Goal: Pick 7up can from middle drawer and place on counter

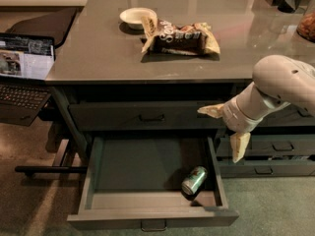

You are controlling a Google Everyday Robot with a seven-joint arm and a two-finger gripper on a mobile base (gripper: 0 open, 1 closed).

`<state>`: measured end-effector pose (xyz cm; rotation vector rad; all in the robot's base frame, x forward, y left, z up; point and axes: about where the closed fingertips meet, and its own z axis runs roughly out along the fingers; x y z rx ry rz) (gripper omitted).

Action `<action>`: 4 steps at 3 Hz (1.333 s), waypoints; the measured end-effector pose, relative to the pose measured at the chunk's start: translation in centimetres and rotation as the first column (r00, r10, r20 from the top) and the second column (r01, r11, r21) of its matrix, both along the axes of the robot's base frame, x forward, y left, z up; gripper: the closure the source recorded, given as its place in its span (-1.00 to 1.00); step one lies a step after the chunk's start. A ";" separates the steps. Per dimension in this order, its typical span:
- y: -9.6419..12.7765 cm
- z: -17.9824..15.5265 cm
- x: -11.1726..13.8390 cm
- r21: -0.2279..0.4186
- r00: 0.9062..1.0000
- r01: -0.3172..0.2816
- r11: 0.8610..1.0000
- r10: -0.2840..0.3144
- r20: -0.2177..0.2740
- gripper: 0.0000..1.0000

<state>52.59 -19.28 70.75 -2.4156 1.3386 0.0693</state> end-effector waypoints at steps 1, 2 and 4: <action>-0.4 -1.0 0.3 -0.005 1.000 -0.004 1.000 0.004 -0.009 -1.00; -1.4 -4.8 1.0 -0.031 1.000 -0.013 0.999 0.012 -0.020 -1.00; -1.7 -14.9 2.6 -0.060 0.997 -0.072 0.996 0.071 -0.022 -1.00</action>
Offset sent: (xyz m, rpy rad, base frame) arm 0.0211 -0.0292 -0.0941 -0.0676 0.0233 0.0174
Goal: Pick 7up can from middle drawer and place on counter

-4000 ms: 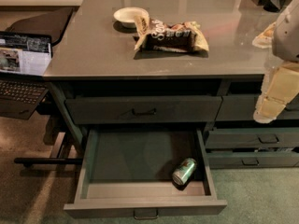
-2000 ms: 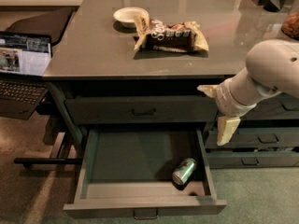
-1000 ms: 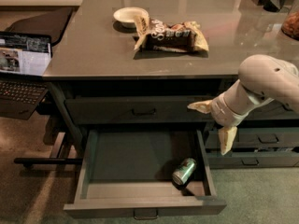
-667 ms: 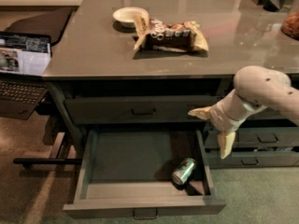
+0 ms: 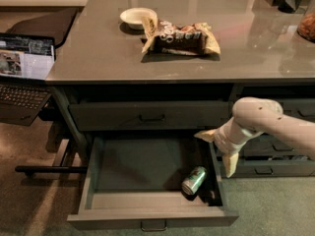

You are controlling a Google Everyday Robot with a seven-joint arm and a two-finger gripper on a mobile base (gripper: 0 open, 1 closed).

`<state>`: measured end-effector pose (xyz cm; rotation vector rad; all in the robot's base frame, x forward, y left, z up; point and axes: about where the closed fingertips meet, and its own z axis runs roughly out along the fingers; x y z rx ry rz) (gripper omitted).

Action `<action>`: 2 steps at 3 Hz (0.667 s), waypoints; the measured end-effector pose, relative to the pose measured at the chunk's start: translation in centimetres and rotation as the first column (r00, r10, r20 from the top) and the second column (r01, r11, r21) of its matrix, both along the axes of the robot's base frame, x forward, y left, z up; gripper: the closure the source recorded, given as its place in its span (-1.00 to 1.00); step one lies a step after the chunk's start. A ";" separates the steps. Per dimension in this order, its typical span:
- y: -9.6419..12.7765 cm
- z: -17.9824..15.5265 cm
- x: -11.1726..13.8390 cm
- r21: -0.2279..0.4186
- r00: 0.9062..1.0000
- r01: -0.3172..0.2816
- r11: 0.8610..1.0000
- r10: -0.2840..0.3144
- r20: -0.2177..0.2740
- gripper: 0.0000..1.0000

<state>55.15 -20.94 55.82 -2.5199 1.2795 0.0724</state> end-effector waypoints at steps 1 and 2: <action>1.9 -4.3 0.1 -0.008 1.000 -0.019 1.000 0.019 0.014 -1.00; 2.8 -8.6 -0.1 -0.012 1.000 -0.004 1.000 0.004 -0.009 -0.62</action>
Offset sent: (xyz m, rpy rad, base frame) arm -0.0014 0.0363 -0.1375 -0.0161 0.0311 -0.0178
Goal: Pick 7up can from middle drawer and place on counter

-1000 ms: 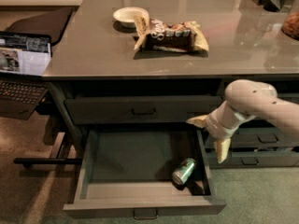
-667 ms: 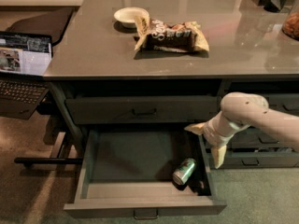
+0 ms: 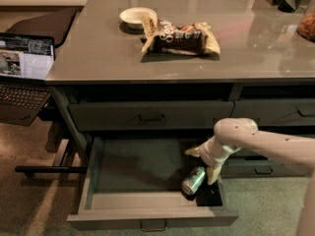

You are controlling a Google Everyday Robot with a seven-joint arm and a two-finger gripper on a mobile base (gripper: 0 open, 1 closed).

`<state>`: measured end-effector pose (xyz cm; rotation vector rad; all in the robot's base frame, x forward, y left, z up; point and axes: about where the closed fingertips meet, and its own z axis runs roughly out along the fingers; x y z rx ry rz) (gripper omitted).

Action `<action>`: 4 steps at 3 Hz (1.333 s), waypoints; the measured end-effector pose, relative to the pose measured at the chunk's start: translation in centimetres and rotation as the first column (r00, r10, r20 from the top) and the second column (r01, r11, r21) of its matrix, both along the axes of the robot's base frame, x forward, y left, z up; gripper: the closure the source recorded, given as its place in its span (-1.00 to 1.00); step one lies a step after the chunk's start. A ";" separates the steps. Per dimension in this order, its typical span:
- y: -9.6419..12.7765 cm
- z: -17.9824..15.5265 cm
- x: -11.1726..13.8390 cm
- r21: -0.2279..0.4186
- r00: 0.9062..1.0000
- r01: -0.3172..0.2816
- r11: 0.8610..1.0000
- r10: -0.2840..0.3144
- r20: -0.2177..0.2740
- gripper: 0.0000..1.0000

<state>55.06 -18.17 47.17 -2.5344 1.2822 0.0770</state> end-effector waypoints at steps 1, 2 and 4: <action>0.1 -4.0 0.2 -0.004 0.999 0.024 1.000 -0.024 -0.036 -0.38; -0.2 -7.1 0.7 -0.018 0.997 0.045 0.999 -0.047 -0.068 -0.28; -0.7 -11.5 1.2 -0.029 0.990 0.056 0.998 -0.059 -0.126 0.01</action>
Offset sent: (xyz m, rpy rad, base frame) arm 0.0174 -0.0084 -0.1057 -0.0335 0.0988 -0.0766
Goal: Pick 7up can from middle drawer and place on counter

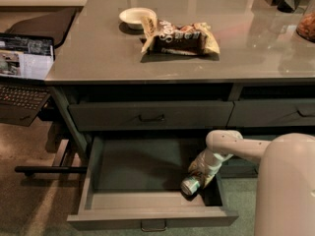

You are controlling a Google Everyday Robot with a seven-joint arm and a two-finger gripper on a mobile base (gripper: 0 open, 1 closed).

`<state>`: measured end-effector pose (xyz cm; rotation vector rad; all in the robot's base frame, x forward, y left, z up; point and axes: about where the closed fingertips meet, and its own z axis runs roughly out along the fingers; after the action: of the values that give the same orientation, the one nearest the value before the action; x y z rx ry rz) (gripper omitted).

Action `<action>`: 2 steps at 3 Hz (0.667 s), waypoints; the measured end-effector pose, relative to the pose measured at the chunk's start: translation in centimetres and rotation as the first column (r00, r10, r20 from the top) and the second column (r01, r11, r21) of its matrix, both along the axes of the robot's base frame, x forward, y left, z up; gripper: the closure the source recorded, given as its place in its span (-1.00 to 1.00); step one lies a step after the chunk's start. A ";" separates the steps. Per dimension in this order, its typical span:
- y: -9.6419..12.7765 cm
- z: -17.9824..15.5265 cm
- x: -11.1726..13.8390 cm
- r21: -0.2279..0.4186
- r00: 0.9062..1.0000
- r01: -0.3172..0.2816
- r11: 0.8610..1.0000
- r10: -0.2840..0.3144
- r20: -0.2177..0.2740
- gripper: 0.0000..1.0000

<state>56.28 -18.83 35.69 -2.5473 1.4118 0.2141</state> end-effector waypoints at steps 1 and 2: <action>0.0 0.2 0.0 0.001 1.000 0.000 1.000 0.000 0.000 0.48; 0.5 3.6 -0.6 0.010 0.999 -0.010 1.000 0.009 0.046 0.94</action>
Offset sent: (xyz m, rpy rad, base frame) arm -0.0145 0.0132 0.1115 0.0263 -0.1486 0.0251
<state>55.70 -18.34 39.33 -2.5342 1.3789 0.1626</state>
